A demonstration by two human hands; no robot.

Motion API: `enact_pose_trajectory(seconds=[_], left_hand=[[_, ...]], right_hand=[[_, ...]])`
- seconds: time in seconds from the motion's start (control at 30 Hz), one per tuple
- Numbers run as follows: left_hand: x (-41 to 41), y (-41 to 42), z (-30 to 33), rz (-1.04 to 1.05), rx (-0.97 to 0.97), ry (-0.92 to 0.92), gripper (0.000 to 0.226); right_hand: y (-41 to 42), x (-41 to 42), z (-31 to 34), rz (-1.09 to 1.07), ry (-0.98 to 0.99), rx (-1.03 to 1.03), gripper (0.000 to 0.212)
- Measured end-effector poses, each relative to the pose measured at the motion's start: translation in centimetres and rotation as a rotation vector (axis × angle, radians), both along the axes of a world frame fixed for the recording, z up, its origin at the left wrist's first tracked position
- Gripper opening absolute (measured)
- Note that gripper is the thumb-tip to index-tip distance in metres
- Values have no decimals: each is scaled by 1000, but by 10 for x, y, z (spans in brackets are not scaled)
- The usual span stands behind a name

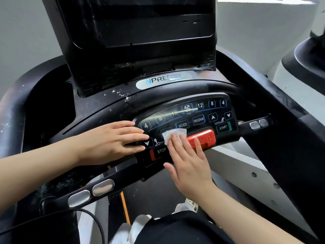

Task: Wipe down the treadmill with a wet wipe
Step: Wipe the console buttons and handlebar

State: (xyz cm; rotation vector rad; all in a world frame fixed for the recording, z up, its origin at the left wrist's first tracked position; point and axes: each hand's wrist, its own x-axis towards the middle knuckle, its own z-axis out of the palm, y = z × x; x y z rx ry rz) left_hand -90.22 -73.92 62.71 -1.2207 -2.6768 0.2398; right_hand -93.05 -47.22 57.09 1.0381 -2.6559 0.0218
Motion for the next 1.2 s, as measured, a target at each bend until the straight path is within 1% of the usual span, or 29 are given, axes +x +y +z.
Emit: enact_pose_trajectory(seconds=[0.07, 0.1, 0.2, 0.23, 0.27, 0.3, 0.37, 0.43, 0.5, 0.53, 0.63, 0.67, 0.73, 0.83, 0.87, 0.93, 1.03, 1.1, 1.2], left_hand=[[0, 1, 1, -10, 13, 5, 49], [1, 2, 1, -16, 25, 12, 48], [1, 9, 5, -23, 50, 10, 52], [0, 13, 6, -24, 48, -2, 55], [-1, 18, 7, -30, 45, -13, 58], [-2, 22, 8, -40, 41, -23, 59], [-7, 30, 8, -58, 32, -27, 58], [-13, 35, 6, -74, 12, -10, 48], [-18, 38, 3, -105, -3, -1, 36], [-20, 38, 1, -109, -13, -11, 39], [-22, 40, 0, -80, -72, -99, 73], [-22, 42, 1, -71, -94, -128, 81], [-23, 45, 4, -71, -131, -159, 89], [-25, 52, 9, -86, -179, -172, 92], [-27, 53, 9, -91, -188, -180, 93], [-29, 54, 10, -87, -199, -195, 95], [-30, 55, 11, -78, -199, -211, 96], [-30, 56, 12, -70, -197, -218, 96], [-30, 56, 12, -73, -191, -223, 96]], right_hand=[[14, -3, -9, 32, 30, 68, 56], [24, -7, -13, -7, 39, 55, 55], [42, -17, -20, -263, -28, -93, 60], [41, -17, -20, -314, -52, -134, 61], [37, -13, -20, -317, -64, -161, 62], [29, -9, -20, -272, -66, -167, 62], [15, 2, -21, -113, -35, -116, 60], [14, 6, -23, -7, -14, -19, 58], [29, -2, -27, -6, -7, 25, 58], [39, -7, -28, -48, -8, 12, 58], [52, -16, -29, -240, -78, -110, 62], [46, -14, -29, -265, -101, -152, 63], [28, -2, -29, -219, -119, -169, 63], [28, 7, -31, -51, -67, -38, 57], [35, 4, -30, -36, -52, -17, 56], [45, -6, -26, -94, -36, -58, 54], [35, -18, -14, -222, -69, -196, 55], [19, -16, -10, -188, -65, -211, 54], [17, -7, -16, -17, -13, -142, 48]])
